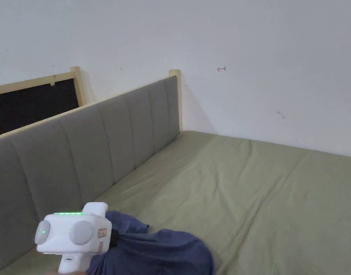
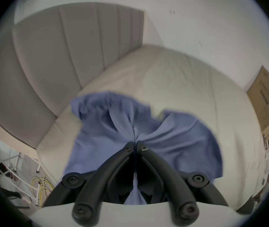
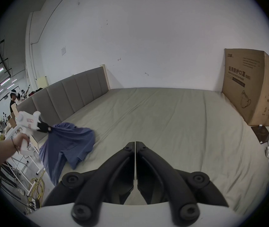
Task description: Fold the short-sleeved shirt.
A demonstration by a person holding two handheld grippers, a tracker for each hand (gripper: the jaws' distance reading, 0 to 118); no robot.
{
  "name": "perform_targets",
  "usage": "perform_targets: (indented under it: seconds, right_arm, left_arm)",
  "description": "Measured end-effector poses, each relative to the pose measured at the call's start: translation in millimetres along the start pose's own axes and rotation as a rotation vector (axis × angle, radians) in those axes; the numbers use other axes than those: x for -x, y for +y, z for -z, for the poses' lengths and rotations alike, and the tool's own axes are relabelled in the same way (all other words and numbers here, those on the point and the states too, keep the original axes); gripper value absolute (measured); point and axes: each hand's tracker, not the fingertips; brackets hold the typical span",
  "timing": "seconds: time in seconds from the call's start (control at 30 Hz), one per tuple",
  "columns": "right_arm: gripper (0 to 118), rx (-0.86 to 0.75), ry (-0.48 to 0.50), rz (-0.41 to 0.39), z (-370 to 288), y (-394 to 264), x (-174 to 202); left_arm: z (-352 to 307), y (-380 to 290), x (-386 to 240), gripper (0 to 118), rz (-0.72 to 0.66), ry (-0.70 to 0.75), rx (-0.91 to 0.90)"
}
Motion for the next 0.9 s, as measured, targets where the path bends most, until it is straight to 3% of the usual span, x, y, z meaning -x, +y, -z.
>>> perform_targets:
  seconds: [0.23,0.47,0.73,0.9]
  right_arm:
    - [2,-0.075,-0.057,0.035,-39,5,-30]
    - [2,-0.162,-0.103,0.084,-93,10,-57]
    - [2,-0.259,-0.206,0.121,-153,8,-101]
    - [2,-0.252,-0.274,0.148,-167,-5,-128]
  left_arm:
    - [-118,59,-65,1,0.161,-0.162,-0.229]
    - [-221,84,-219,1,0.334,-0.460,-0.379]
    - [-222,65,-372,1,0.383,-0.797,-0.231]
    - [-164,17,-468,1,0.419,-0.852,0.066]
